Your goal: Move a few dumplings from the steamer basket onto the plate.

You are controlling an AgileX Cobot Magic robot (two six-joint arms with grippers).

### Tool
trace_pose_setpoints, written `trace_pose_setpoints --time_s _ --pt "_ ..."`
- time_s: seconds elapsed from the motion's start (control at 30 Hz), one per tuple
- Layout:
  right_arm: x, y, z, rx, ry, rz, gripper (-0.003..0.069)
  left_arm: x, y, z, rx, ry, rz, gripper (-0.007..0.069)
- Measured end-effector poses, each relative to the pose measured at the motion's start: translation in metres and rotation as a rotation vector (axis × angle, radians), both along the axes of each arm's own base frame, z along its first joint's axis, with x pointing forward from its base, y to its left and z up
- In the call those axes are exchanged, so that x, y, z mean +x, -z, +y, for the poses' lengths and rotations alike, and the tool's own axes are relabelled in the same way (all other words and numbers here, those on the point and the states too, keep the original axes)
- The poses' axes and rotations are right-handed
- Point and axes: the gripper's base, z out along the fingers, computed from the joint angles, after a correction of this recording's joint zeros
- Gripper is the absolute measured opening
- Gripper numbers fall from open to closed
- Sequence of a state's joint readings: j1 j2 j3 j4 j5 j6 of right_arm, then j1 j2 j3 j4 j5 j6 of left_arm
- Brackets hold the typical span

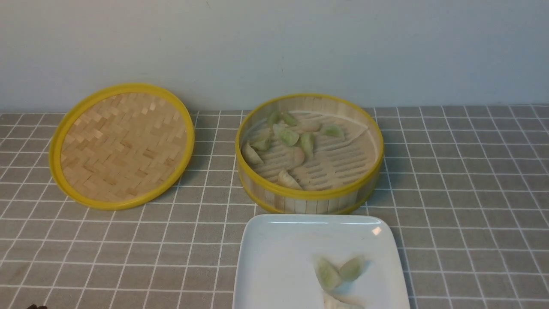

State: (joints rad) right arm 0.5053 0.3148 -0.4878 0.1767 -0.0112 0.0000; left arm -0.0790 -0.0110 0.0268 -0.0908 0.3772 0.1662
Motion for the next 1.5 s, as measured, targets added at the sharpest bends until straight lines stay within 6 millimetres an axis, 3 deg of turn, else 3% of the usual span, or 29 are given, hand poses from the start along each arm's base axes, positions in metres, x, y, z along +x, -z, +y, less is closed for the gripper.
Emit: trace_pose_setpoints --time_s 0.47,0.63,0.73,0.93,1.03,1.2,1.5 --pt "0.004 0.022 0.004 -0.091 -0.022 0.146 -0.0015 0.0 0.0 0.0 0.0 0.0 0.001 0.0009" --pt "0.004 0.029 0.004 -0.292 0.03 0.116 -0.0015 0.0 0.0 0.0 0.0 0.0 0.001 0.0009" --pt "-0.001 0.043 -0.002 -0.4 0.087 0.149 -0.0015 0.0 0.0 0.0 0.0 0.0 0.001 0.0009" --pt "-0.001 0.086 -0.017 -0.412 0.301 0.284 -0.0015 0.0 0.0 0.0 0.0 0.0 0.001 0.0009" --pt "0.001 0.128 -0.027 -0.399 0.44 0.399 -0.0015 0.0 0.0 0.0 0.0 0.0 0.001 0.0009" --pt "-0.002 0.184 -0.032 -0.345 0.502 0.529 -0.0015 0.0 0.0 0.0 0.0 0.0 0.001 0.0009" --pt "-0.003 0.185 -0.031 -0.328 0.501 0.517 -0.0015 0.0 0.0 0.0 0.0 0.0 0.002 0.0009"
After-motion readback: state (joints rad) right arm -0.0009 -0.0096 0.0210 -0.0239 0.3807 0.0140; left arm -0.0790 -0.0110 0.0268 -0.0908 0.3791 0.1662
